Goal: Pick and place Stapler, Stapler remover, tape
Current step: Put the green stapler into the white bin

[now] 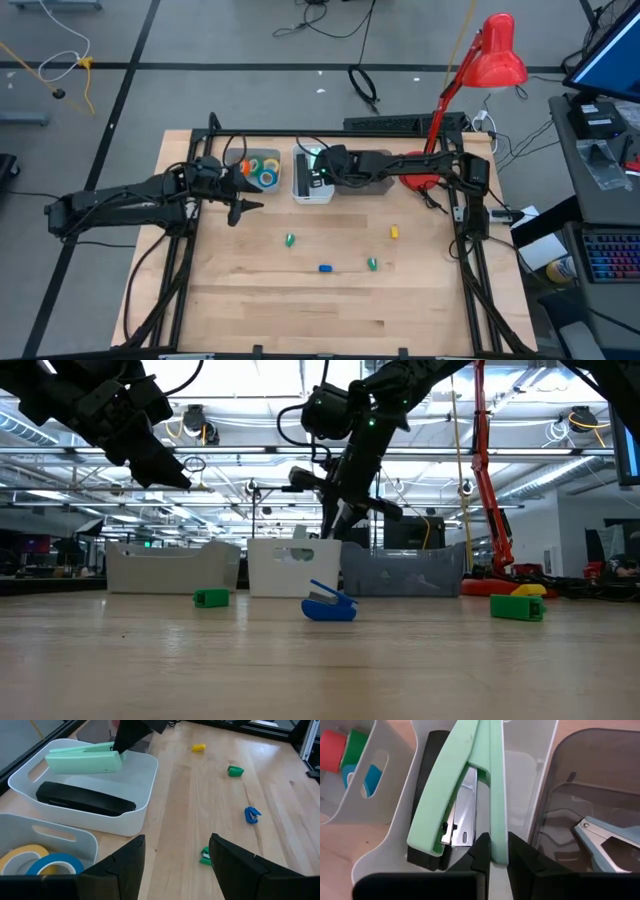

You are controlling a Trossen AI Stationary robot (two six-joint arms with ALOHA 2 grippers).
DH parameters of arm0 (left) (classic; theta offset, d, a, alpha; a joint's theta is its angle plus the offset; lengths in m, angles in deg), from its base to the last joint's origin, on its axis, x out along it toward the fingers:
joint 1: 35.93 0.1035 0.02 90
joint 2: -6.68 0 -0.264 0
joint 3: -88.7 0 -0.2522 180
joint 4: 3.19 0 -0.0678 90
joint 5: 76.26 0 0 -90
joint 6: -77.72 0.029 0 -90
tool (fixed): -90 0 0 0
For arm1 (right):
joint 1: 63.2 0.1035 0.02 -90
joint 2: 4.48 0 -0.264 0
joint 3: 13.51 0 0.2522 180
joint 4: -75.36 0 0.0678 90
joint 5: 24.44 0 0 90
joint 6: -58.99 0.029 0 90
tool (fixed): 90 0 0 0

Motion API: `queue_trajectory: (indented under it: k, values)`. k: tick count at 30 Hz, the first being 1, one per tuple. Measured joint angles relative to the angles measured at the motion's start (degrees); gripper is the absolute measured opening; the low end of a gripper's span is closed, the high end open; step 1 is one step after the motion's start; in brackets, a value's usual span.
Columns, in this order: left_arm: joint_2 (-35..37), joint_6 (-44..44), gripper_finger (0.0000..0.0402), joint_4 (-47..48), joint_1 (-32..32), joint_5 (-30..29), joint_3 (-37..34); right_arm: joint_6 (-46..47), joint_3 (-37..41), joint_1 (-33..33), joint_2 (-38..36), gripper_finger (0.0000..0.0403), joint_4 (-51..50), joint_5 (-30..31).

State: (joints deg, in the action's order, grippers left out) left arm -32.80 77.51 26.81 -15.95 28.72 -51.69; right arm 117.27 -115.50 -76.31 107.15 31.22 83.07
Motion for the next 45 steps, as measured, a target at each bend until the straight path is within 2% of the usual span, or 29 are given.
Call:
queue_trajectory:
  k: [15,33,38,45]
  values:
    - [0.0,0.2,0.0218,-0.2,0.0,0.0,0.0,-0.4,0.0,0.0,0.0,0.0029,-0.8,-1.4]
    - [0.0,0.5,0.0218,-0.2,0.0,-0.1,0.0,-0.5,0.0,-0.8,0.0,0.0029,-0.7,-5.9]
    - [0.0,0.3,0.0218,-0.2,0.0,-0.1,0.0,-0.4,0.0,-1.5,0.0,0.0029,-0.8,-8.9]
    - [0.0,0.3,0.0218,-0.2,0.0,-0.1,0.0,0.1,0.0,-2.0,0.0,0.0029,-1.4,-8.8]
